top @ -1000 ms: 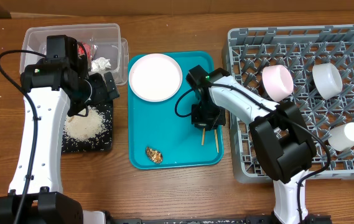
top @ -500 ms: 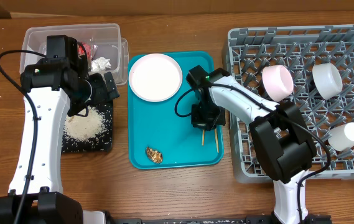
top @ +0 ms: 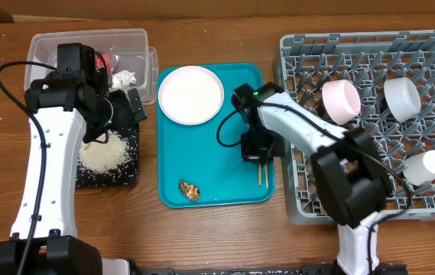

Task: Sort waste into correct bins and load items into the dishwasher
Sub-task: 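Lift the chopstick and stand it upright in the rack's left edge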

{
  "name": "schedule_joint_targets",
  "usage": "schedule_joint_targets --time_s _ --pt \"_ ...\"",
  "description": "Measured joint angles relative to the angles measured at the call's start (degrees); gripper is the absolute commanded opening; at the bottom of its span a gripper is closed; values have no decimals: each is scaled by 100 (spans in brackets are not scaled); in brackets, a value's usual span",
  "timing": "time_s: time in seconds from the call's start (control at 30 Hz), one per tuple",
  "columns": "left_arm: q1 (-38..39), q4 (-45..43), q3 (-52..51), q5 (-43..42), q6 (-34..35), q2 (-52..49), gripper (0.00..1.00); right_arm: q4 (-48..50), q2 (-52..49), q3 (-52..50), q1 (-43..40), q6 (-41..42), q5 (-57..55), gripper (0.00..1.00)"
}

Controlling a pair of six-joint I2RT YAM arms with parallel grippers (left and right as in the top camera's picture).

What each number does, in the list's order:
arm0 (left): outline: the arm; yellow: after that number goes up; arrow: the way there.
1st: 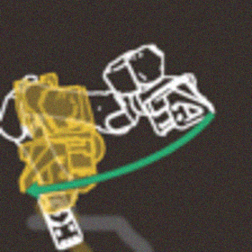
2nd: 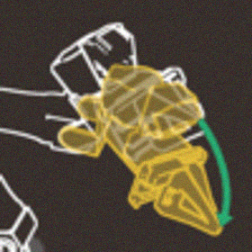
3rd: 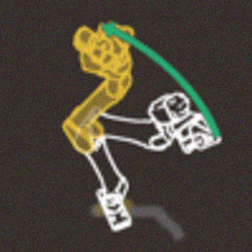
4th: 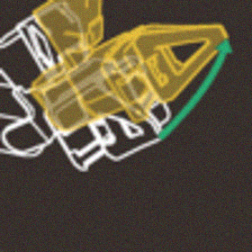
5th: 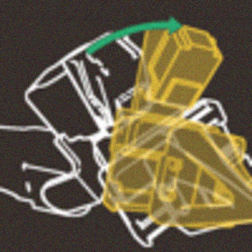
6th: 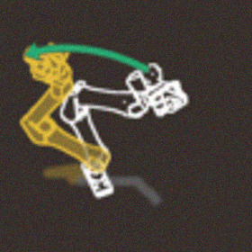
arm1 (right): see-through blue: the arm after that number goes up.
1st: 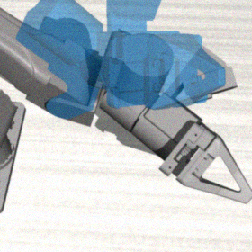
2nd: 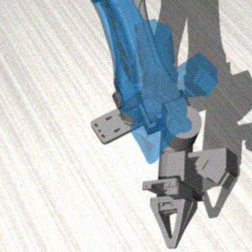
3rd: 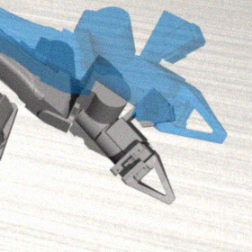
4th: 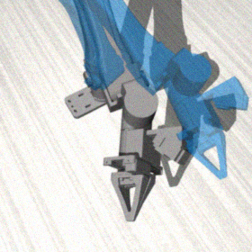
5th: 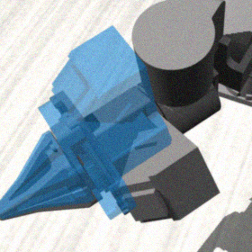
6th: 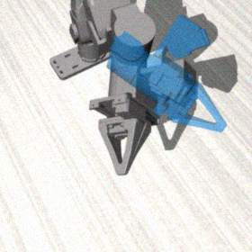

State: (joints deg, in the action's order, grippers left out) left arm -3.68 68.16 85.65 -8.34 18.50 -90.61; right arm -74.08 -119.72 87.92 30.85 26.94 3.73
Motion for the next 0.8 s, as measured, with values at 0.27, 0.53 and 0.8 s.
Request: schedule_joint_targets --time_s 0.27,0.53,0.8 --pt "0 2 0 0 0 0 100 -485 2022 411 -337 -529 -699 4" --pt "0 2 0 0 0 0 100 -754 2341 313 -1158 -1248 -837 4" --pt "0 0 0 0 0 0 100 -367 2269 -846 -1169 -1550 -756 4"
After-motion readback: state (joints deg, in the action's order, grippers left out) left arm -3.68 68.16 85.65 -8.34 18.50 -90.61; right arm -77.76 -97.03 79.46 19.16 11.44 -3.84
